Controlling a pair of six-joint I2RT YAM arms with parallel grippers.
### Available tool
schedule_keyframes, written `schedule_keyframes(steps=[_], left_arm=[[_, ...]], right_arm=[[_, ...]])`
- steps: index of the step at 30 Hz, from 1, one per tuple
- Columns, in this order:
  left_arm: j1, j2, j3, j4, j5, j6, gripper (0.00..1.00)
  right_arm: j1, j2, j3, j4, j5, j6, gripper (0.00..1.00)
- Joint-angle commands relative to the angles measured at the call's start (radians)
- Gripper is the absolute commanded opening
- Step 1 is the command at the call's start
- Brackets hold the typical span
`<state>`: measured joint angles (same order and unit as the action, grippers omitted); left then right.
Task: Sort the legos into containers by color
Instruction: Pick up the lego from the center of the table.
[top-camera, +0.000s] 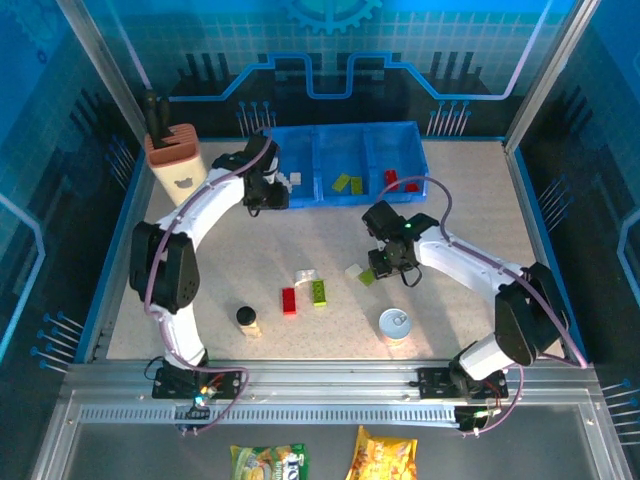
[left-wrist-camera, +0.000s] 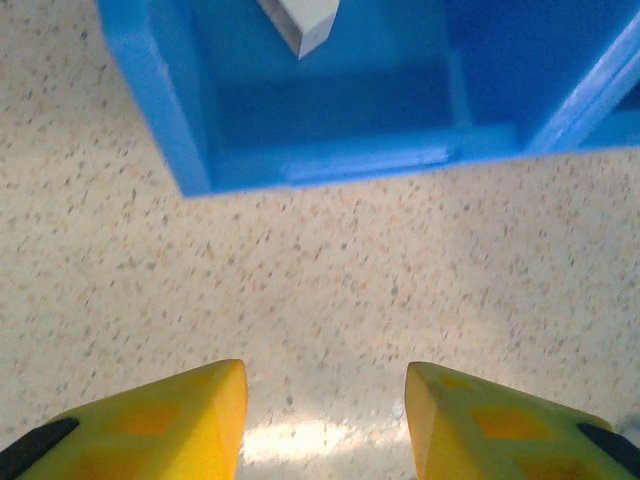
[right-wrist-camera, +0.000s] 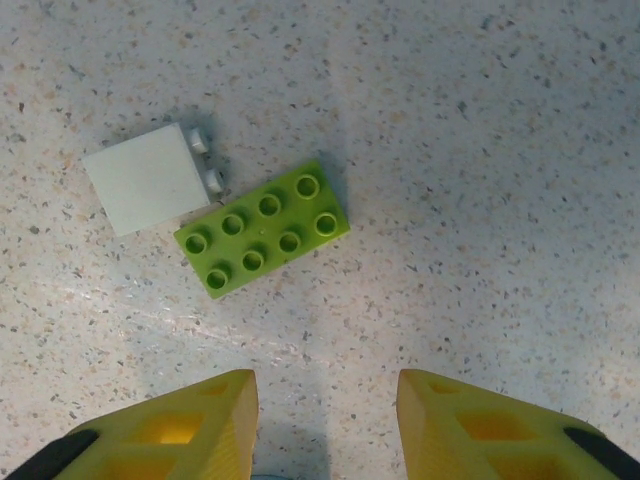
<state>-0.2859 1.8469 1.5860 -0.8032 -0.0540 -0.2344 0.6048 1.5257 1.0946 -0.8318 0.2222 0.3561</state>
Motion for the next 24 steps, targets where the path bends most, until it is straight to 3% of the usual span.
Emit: schedule_keyframes(steps=[1,13,24], left_arm=[[0.008,-0.093,-0.09,-0.002,0.006,0.047,0.47],[0.017,-0.297,-0.241,-0.098,-0.055,0.141,0.5],[0.019,-0.326,-0.359,0.0,-0.101,0.215,0.5]], right_arm=[[0.031,0.051,0.047,-0.022,-0.015,-0.11,0.44],[0.049,0.229,0.162,-0.103,0.01,-0.276,0.56],[0.046,0.35,0.236,-0.116,-0.004,-0.302,0.68]])
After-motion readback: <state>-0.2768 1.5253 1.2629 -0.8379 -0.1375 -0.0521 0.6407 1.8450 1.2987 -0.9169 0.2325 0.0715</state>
